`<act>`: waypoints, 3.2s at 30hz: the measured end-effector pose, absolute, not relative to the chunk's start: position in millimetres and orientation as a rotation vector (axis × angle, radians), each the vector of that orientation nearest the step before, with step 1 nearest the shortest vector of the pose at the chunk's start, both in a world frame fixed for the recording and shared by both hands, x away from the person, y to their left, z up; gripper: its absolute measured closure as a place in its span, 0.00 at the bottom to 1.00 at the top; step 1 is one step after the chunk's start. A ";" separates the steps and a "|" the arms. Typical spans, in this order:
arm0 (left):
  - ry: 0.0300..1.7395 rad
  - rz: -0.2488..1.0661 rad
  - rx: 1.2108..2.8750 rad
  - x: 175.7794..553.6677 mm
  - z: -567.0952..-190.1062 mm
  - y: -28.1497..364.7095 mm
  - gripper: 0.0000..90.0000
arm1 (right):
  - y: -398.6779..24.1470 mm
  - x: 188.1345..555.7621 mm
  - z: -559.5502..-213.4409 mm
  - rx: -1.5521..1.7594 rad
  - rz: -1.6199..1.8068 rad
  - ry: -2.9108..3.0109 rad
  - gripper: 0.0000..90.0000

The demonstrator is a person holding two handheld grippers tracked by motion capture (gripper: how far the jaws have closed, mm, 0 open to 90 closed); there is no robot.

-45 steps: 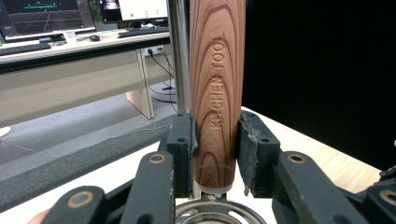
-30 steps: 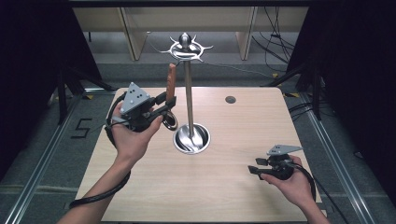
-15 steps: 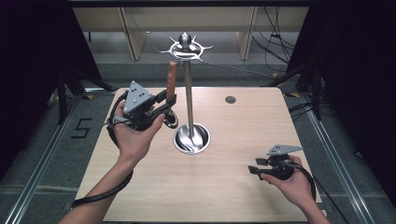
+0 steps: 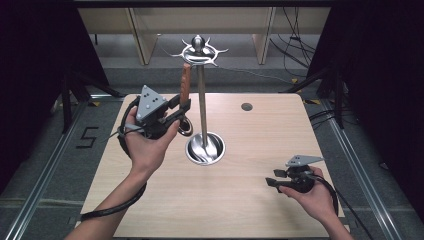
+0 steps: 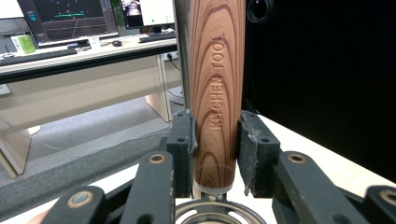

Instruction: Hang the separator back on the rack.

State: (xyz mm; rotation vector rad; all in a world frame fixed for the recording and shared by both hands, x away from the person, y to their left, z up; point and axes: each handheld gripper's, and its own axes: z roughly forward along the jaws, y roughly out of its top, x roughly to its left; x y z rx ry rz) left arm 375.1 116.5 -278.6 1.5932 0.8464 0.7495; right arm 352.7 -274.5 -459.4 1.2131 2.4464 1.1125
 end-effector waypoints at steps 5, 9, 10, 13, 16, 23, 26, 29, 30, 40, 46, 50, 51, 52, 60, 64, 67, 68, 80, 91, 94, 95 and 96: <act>0.860 0.751 1.591 376.8 -279.1 115.3 0.75 | -274.9 352.7 -459.0 1.216 1.112 2.448 0.57; 0.867 0.755 1.591 377.7 -278.7 114.5 0.75 | -274.5 352.6 -459.2 1.217 1.113 2.448 0.57; 0.867 0.755 1.591 377.7 -278.7 114.5 0.75 | -274.5 352.6 -459.2 1.217 1.113 2.448 0.57; 0.873 0.753 1.598 378.5 -278.3 113.3 0.75 | -274.4 352.6 -459.4 1.217 1.108 2.448 0.57; 0.875 0.751 1.597 379.4 -277.7 112.0 0.75 | -273.7 351.9 -459.0 1.238 1.104 2.454 0.56; 0.884 0.761 1.600 382.4 -275.4 109.5 0.75 | -273.4 351.7 -458.6 1.243 1.090 2.469 0.57; 0.897 0.773 1.602 382.6 -275.2 108.9 0.75 | -271.3 353.2 -463.5 1.219 1.167 2.411 0.56; 0.891 0.769 1.602 385.0 -275.1 106.8 0.75 | -273.2 351.9 -459.5 1.245 1.110 2.464 0.57; 0.892 0.772 1.601 385.3 -275.0 106.5 0.75 | -273.1 351.8 -459.5 1.247 1.109 2.465 0.56; 0.907 0.789 1.601 388.5 -273.8 103.6 0.75 | -270.4 351.7 -463.0 1.267 1.159 2.420 0.56; 0.910 0.790 1.603 392.1 -273.2 101.0 0.75 | -270.4 351.9 -462.8 1.264 1.157 2.426 0.57; 0.910 0.795 1.605 394.7 -273.8 99.2 0.75 | -273.3 352.6 -460.5 1.238 1.111 2.460 0.56; 0.909 0.796 1.607 395.1 -273.9 98.9 0.75 | -272.2 352.6 -461.7 1.243 1.128 2.442 0.56; 0.909 0.796 1.607 395.1 -273.9 98.9 0.75 | -272.2 352.6 -461.7 1.243 1.128 2.442 0.56; 0.902 0.808 1.617 395.6 -275.3 98.6 0.75 | -272.6 354.7 -463.8 1.204 1.152 2.429 0.56; 0.902 0.808 1.617 395.5 -275.6 98.9 0.75 | -270.7 352.7 -463.5 1.246 1.156 2.419 0.56; 0.901 0.808 1.617 395.3 -276.0 99.1 0.75 | -271.3 353.2 -463.5 1.230 1.151 2.418 0.56; 0.901 0.808 1.617 395.3 -276.0 99.1 0.75 | -271.3 353.2 -463.5 1.230 1.151 2.418 0.56; 0.896 0.815 1.622 393.6 -279.9 99.9 0.74 | -274.5 352.8 -459.9 1.227 1.106 2.460 0.56; 0.869 0.818 1.646 388.1 -285.3 103.2 0.71 | -273.8 353.0 -460.7 1.212 1.113 2.458 0.56; 0.854 0.817 1.642 385.9 -285.1 105.5 0.64 | -273.7 353.1 -460.8 1.223 1.109 2.457 0.56; 0.843 0.805 1.628 382.5 -285.3 108.8 0.62 | -272.9 352.6 -461.4 1.232 1.118 2.450 0.56; 0.843 0.805 1.628 382.5 -285.3 108.8 0.60 | -273.7 352.9 -460.8 1.218 1.110 2.458 0.56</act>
